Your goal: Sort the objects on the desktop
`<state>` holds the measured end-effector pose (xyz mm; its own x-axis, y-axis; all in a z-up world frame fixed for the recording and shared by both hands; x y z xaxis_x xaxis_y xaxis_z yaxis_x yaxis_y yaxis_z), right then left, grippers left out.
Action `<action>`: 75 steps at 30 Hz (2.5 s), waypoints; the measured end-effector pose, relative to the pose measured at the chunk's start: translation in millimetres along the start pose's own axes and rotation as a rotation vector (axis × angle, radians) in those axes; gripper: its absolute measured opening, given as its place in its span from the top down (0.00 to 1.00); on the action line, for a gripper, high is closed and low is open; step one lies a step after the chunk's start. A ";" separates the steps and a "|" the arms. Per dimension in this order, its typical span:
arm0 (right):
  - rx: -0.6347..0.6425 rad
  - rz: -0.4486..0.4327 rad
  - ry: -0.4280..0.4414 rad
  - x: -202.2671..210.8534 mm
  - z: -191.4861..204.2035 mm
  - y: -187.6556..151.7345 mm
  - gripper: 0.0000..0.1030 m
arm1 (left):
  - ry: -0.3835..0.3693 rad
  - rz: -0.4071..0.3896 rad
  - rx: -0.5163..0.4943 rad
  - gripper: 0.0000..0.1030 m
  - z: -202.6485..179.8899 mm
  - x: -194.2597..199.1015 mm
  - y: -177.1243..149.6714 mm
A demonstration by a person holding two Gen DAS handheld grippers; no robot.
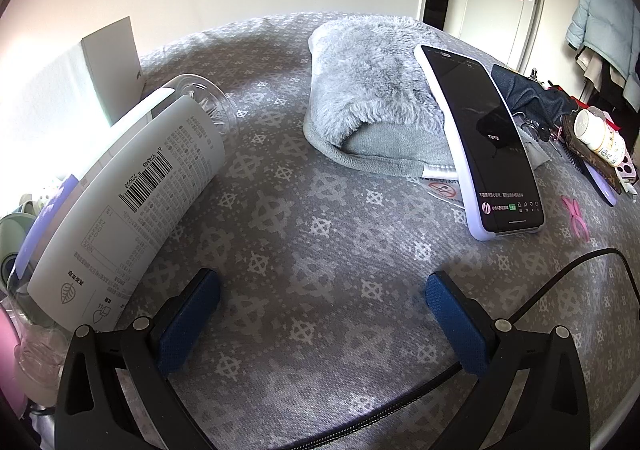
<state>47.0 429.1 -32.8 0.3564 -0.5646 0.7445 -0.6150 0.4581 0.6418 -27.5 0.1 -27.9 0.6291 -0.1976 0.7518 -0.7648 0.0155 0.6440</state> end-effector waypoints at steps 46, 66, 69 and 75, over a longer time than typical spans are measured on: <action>0.006 0.263 0.413 28.3 65.4 23.3 0.31 | 0.002 0.003 -0.003 0.00 -3.6 4.3 -1.0; 0.013 -0.168 0.369 140.6 25.6 93.7 0.41 | 0.001 0.003 -0.003 0.00 -3.9 4.2 -0.9; 0.013 -0.206 0.364 152.3 27.1 100.5 0.41 | 0.001 0.004 -0.003 0.00 -3.9 4.2 -0.8; 0.012 -0.290 0.359 175.0 28.1 123.2 0.41 | 0.000 0.003 -0.002 0.00 -4.1 4.2 -0.8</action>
<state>13.8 367.5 171.4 0.7346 -0.3941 0.5523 -0.4610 0.3074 0.8325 -23.7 3.3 -24.7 0.6267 -0.1973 0.7538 -0.7665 0.0182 0.6420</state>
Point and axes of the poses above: each gripper's, at about its wrist camera, not at the fingertips, and x roughly against the way its jaws point, z to its left, y to its top, the point moved 4 cm from there along -x, roughly the way its jaws point, and after that the axes turned 11 degrees about -y, right-handed, at the moved point
